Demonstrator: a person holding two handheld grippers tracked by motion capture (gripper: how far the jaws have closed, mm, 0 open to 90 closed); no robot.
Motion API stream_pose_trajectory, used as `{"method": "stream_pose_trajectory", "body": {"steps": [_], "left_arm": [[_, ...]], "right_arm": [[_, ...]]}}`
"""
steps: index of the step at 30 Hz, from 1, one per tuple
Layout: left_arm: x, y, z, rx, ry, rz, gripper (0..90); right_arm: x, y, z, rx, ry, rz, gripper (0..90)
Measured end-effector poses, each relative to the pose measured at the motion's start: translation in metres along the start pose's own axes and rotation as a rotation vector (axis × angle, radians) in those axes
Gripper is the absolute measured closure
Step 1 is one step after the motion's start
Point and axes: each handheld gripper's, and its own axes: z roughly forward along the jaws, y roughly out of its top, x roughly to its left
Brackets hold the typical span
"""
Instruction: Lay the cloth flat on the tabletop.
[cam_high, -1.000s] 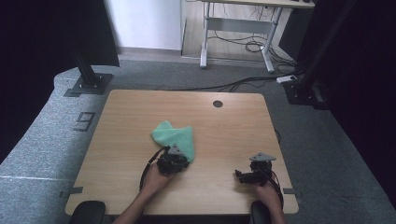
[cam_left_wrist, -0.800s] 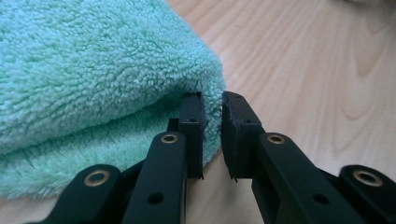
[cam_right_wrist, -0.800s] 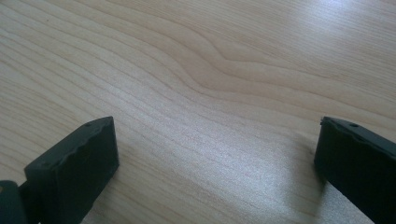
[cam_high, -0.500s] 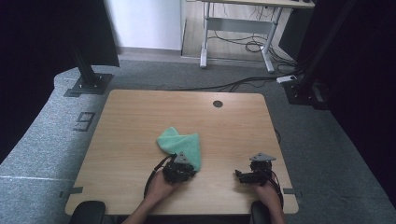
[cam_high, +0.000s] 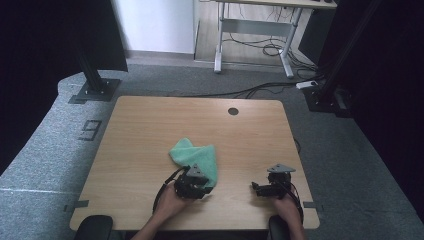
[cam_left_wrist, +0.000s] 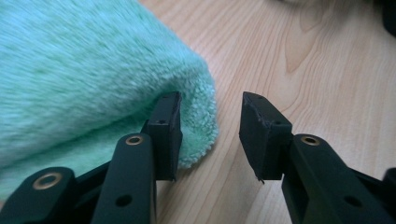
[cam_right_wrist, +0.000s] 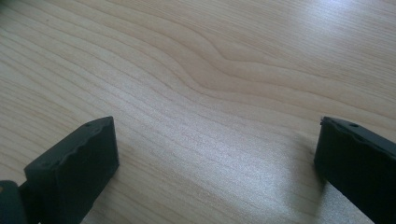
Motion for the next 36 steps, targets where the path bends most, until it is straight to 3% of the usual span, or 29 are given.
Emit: {"method": "stream_pose_trajectory", "body": {"steps": [6, 11, 22, 28, 32, 36], "left_arm": [[0.016, 0.018, -0.020, -0.035, 0.024, -0.015, 53.0], [0.035, 0.037, -0.024, -0.046, 0.045, -0.025, 50.9], [0.075, 0.070, -0.014, -0.031, 0.117, -0.046, 48.8], [0.087, 0.074, 0.001, 0.009, 0.105, -0.072, 50.4], [0.090, 0.074, 0.011, 0.052, 0.107, -0.070, 56.3], [0.091, 0.072, 0.014, 0.075, 0.094, -0.083, 75.5]], "right_arm": [[0.000, 0.000, 0.000, 0.000, 0.000, 0.000, 0.0], [0.000, 0.000, 0.000, 0.000, 0.000, 0.000, 0.0], [0.000, 0.000, 0.000, -0.001, -0.001, -0.002, 0.0], [0.000, 0.000, 0.000, 0.000, 0.000, 0.000, 0.0], [0.000, 0.000, 0.000, 0.000, 0.000, 0.001, 0.0], [0.000, 0.000, 0.000, 0.000, 0.000, 0.001, 0.0]]}}
